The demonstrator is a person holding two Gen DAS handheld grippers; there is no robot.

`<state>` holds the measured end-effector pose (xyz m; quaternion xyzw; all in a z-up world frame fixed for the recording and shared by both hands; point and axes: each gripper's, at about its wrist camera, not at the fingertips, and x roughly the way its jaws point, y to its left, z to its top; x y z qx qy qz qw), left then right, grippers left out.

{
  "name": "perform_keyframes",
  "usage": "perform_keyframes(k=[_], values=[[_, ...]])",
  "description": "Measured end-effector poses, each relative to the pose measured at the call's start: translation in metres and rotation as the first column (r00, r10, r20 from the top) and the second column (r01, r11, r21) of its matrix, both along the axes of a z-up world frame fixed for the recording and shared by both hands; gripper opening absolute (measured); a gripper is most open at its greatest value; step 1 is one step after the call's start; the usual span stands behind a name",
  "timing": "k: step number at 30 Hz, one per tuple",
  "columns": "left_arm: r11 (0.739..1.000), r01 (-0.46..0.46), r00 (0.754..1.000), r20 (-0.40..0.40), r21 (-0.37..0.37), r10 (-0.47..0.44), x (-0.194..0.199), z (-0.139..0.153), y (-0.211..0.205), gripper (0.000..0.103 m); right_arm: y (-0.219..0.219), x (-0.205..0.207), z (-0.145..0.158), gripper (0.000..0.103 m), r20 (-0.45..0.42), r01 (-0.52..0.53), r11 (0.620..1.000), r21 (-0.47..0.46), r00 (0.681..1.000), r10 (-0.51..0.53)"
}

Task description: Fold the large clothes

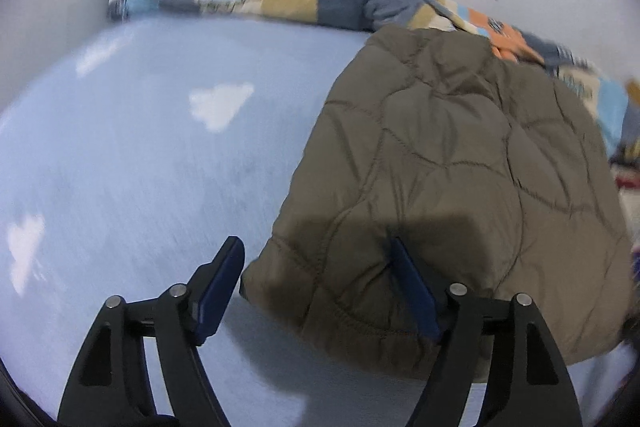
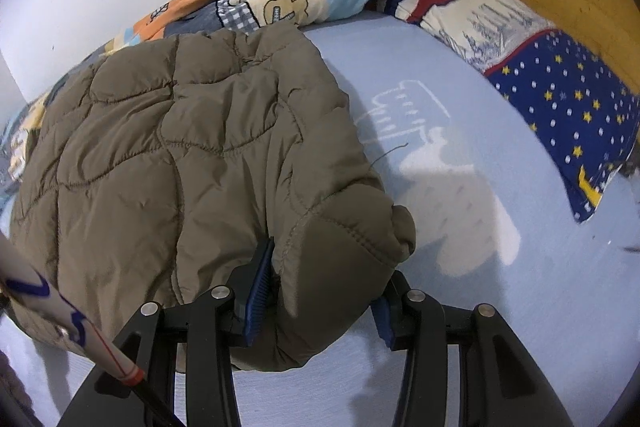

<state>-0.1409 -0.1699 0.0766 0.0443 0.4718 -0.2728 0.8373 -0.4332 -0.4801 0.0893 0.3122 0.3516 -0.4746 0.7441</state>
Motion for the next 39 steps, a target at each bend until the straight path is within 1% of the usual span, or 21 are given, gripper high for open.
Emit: perform_keyframes(k=[2, 4, 6, 8, 9, 10, 11, 12, 13, 14, 15, 16, 17, 18, 19, 21, 22, 25, 31, 35, 39], values=[[0.998, -0.039, 0.995, -0.089, -0.054, 0.034, 0.008, -0.006, 0.009, 0.079, -0.002, -0.004, 0.0, 0.05, 0.024, 0.006, 1.0, 0.023, 1.0, -0.007], [0.989, -0.088, 0.979, -0.194, -0.121, 0.064, 0.016, -0.015, 0.019, 0.079, -0.006, -0.011, -0.001, 0.051, 0.071, 0.023, 0.998, 0.061, 0.997, -0.028], [0.976, -0.134, 0.956, -0.283, -0.174, 0.081, 0.021, -0.025, 0.027, 0.08, -0.011, -0.022, -0.005, 0.059, 0.151, 0.053, 0.991, 0.123, 0.986, -0.071], [0.959, -0.174, 0.931, -0.355, -0.221, 0.087, 0.024, -0.034, 0.032, 0.081, -0.02, -0.044, -0.016, 0.07, 0.279, 0.109, 0.966, 0.233, 0.944, -0.174], [0.954, -0.186, 0.922, -0.376, -0.236, 0.087, 0.024, -0.038, 0.033, 0.082, -0.023, -0.05, -0.019, 0.071, 0.314, 0.12, 0.957, 0.263, 0.928, -0.202], [0.945, -0.198, 0.915, -0.395, -0.26, 0.083, 0.025, -0.044, 0.034, 0.084, -0.026, -0.058, -0.026, 0.074, 0.36, 0.126, 0.944, 0.304, 0.902, -0.236], [0.941, -0.196, 0.914, -0.399, -0.276, 0.074, 0.025, -0.047, 0.034, 0.084, -0.028, -0.063, -0.032, 0.074, 0.399, 0.124, 0.934, 0.335, 0.879, -0.26], [0.941, -0.184, 0.919, -0.39, -0.284, 0.062, 0.025, -0.047, 0.032, 0.083, -0.029, -0.066, -0.038, 0.075, 0.438, 0.117, 0.928, 0.353, 0.856, -0.275], [0.942, -0.163, 0.929, -0.366, -0.293, 0.047, 0.023, -0.044, 0.029, 0.068, -0.03, -0.066, -0.042, 0.074, 0.457, 0.107, 0.928, 0.357, 0.846, -0.274], [0.949, -0.12, 0.945, -0.325, -0.29, 0.02, 0.02, -0.038, 0.024, 0.062, -0.03, -0.064, -0.044, 0.061, 0.463, 0.096, 0.93, 0.356, 0.846, -0.265], [0.959, -0.087, 0.96, -0.28, -0.27, 0.008, 0.016, -0.032, 0.019, 0.057, -0.028, -0.062, -0.044, 0.055, 0.459, 0.093, 0.936, 0.34, 0.852, -0.251], [0.966, -0.059, 0.972, -0.234, -0.251, -0.002, 0.011, -0.026, 0.015, 0.05, -0.026, -0.058, -0.038, 0.047, 0.44, 0.086, 0.948, 0.307, 0.87, -0.222], [0.971, -0.04, 0.98, -0.2, -0.237, -0.008, 0.009, -0.022, 0.013, 0.044, -0.023, -0.05, -0.029, 0.042, 0.399, 0.076, 0.963, 0.257, 0.9, -0.178], [0.975, -0.021, 0.987, -0.159, -0.221, -0.015, 0.005, -0.016, 0.01, 0.043, -0.022, -0.043, -0.023, 0.041, 0.363, 0.068, 0.973, 0.219, 0.92, -0.146], [0.977, -0.011, 0.991, -0.133, -0.212, -0.017, 0.002, -0.011, 0.008, 0.04, -0.015, -0.032, -0.012, 0.039, 0.293, 0.051, 0.988, 0.148, 0.952, -0.094], [0.981, 0.011, 0.995, -0.092, -0.195, -0.029, -0.001, -0.004, 0.006, 0.038, -0.007, -0.019, -0.001, 0.037, 0.198, 0.025, 0.998, 0.063, 0.979, -0.037], [0.982, 0.027, 0.997, -0.067, -0.185, -0.04, -0.004, 0.002, 0.005, 0.038, -0.002, -0.015, 0.003, 0.035, 0.162, 0.011, 1.0, 0.029, 0.987, -0.016], [0.984, 0.058, 0.998, -0.013, -0.171, -0.061, -0.011, 0.016, 0.004, 0.037, 0.007, -0.011, 0.015, 0.034, 0.105, -0.024, 0.999, -0.029, 0.994, 0.027], [0.982, 0.082, 0.997, 0.02, -0.168, -0.08, -0.019, 0.036, 0.024, 0.036, 0.022, -0.017, 0.036, 0.033, 0.073, -0.056, 0.996, -0.075, 0.995, 0.062], [0.979, 0.079, 0.997, 0.008, -0.189, -0.079, -0.025, 0.049, 0.04, 0.036, 0.032, -0.024, 0.05, 0.033, 0.087, -0.068, 0.995, -0.074, 0.993, 0.074], [0.979, 0.071, 0.997, 0.0, -0.19, -0.072, -0.042, 0.06, 0.063, 0.036, 0.048, -0.038, 0.062, 0.033, 0.103, -0.075, 0.995, -0.064, 0.991, 0.081]])
